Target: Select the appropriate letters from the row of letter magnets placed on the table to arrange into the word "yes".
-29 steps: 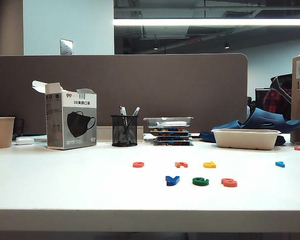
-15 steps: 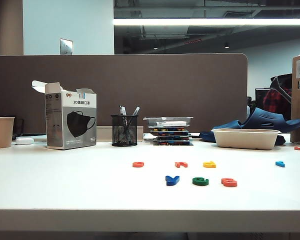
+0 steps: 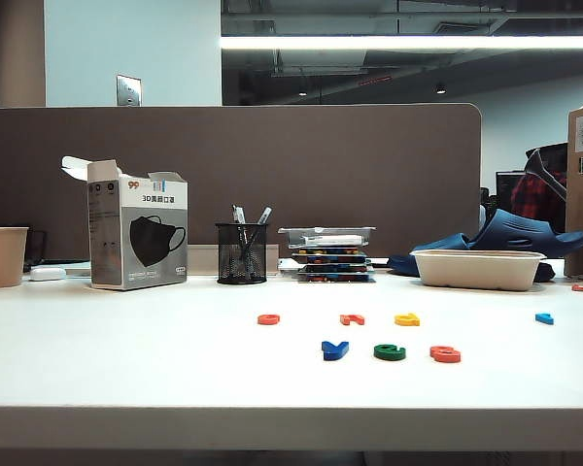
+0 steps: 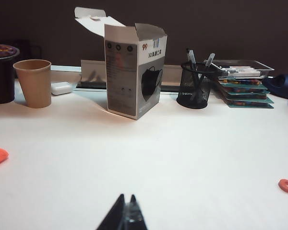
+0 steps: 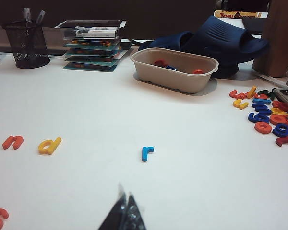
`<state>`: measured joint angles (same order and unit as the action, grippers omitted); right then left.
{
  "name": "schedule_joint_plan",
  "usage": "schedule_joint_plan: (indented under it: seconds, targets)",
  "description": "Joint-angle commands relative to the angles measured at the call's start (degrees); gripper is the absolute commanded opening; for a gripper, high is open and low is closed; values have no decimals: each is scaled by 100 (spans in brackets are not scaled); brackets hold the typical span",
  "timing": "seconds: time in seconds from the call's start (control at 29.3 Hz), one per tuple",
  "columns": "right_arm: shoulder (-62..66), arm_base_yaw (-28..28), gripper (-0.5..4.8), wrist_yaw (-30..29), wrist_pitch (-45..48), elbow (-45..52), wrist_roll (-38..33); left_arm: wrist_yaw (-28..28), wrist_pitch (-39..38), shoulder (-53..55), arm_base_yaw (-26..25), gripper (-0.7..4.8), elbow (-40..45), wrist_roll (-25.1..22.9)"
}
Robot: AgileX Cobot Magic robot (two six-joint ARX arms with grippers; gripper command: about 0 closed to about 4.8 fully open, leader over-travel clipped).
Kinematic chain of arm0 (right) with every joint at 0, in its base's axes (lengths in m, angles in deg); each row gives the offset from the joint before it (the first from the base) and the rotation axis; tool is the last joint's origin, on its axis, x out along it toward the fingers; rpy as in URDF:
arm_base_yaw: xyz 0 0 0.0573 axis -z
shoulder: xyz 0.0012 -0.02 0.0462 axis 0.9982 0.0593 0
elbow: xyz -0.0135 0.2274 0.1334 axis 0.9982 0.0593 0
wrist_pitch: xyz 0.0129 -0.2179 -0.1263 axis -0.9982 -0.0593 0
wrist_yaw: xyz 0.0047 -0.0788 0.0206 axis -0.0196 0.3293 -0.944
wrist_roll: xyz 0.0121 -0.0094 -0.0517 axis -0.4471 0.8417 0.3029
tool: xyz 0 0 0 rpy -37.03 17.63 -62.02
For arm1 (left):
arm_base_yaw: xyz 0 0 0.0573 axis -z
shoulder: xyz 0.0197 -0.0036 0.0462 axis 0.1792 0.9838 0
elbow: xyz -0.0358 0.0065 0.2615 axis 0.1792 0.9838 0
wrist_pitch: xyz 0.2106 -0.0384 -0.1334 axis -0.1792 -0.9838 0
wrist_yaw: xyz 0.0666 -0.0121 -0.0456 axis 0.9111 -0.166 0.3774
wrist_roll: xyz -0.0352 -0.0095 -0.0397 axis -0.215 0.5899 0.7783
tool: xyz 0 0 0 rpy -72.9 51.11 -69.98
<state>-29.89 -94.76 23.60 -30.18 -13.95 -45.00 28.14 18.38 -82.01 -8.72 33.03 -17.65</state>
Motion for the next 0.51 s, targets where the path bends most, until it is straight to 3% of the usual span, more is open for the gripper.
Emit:
schedule_joint_plan:
  seconds: [0.03,0.51]
  targets:
    - [-48,0,0,-2,72,44,15,17,326,0,-4,-5,105,-26]
    - [-48,0,0,-7,72,44,11,103,352,-2,-4,-5,291,-33]
